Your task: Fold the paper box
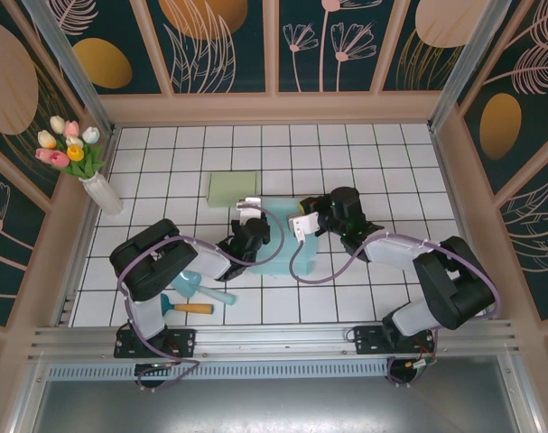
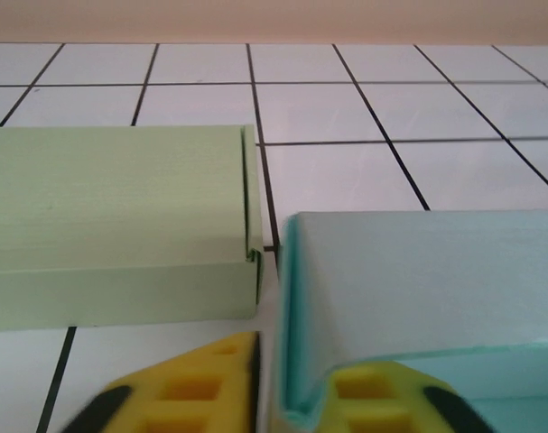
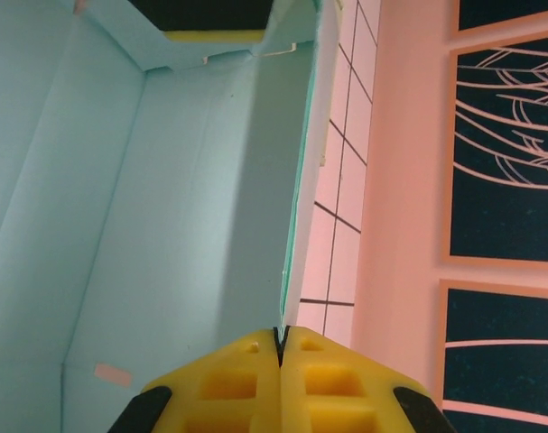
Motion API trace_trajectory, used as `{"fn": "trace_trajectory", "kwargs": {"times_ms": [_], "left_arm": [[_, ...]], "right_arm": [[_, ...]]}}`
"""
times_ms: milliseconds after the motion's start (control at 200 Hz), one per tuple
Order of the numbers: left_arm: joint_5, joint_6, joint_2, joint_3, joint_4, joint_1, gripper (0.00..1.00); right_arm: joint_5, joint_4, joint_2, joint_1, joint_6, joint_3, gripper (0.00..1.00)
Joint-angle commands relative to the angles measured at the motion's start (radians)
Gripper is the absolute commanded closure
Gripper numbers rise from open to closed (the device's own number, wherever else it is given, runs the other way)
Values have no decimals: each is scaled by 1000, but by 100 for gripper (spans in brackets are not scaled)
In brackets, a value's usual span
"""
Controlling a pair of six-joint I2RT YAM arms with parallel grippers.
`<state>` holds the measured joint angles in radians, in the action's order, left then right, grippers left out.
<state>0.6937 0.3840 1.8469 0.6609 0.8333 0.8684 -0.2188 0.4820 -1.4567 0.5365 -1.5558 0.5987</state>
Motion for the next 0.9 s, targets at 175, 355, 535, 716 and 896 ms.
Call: {"fn": "trace_trajectory", "kwargs": {"times_ms": [175,355,535,716,896], "left_arm": [[-29,44,-14,-15,-48,-58,60],[-2,54,28,-12,-43,-55,58],[-75,64,18,-23,-5,-55,47],[-95,19,14,6,3,-29,46],[-52,0,50,36,-4,-22,72]], "right_arm": [[10,-79,-15,-19,33,-8,100],[12,-85,-16,-18,33,-6,100],[17,-90,-20,-12,27,-7,100],[17,-84,-19,-7,22,-13,100],[14,-84,-19,-6,31,-13,100]]}}
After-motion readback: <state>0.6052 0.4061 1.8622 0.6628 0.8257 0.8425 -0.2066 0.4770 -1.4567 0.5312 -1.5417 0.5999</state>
